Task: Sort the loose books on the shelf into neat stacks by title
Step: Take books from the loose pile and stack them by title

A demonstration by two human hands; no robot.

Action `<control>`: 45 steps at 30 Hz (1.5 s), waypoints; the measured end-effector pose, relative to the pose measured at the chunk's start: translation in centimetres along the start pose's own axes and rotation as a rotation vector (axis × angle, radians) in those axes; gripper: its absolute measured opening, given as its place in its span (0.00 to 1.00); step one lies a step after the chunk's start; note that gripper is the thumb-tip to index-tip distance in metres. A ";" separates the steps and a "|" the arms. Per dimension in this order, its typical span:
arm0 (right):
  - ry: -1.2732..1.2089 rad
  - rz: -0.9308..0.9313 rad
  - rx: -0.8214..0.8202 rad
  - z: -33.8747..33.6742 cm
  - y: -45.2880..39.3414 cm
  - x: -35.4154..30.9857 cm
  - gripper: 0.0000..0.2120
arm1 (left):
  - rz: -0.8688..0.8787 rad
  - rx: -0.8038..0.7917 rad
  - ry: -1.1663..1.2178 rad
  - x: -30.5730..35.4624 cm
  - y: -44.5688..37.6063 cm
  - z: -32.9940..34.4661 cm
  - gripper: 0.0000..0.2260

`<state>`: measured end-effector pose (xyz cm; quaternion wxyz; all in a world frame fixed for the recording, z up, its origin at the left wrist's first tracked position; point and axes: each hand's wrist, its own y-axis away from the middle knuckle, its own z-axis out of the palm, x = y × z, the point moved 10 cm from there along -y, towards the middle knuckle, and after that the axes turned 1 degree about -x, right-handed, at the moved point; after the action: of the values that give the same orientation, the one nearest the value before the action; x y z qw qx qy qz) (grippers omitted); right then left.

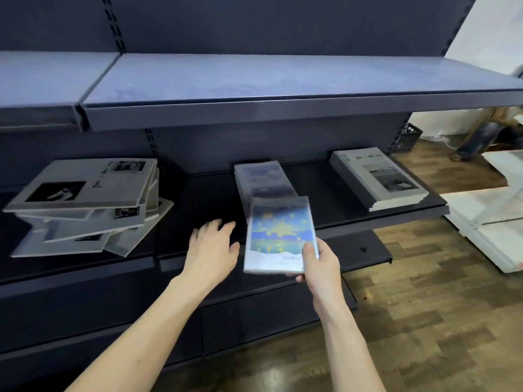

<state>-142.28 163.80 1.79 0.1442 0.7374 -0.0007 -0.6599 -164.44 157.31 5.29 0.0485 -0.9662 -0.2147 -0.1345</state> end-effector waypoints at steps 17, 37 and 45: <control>0.254 -0.074 0.013 2.3 -11.4 -3.7 0.08 | -0.104 -0.052 0.099 -1.3 -8.7 1.5 0.23; 0.691 -0.147 0.019 5.8 -19.5 -4.1 0.32 | -0.237 -0.071 0.103 -1.9 -12.5 1.2 0.23; 0.538 -0.305 -0.003 6.4 -19.7 -4.1 0.20 | -0.261 -0.085 0.091 -1.3 -12.7 1.1 0.24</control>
<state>-152.71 182.09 1.00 0.0394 0.8770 0.1493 -0.4550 -170.77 168.46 4.34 -0.0007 -0.9241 -0.3303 -0.1921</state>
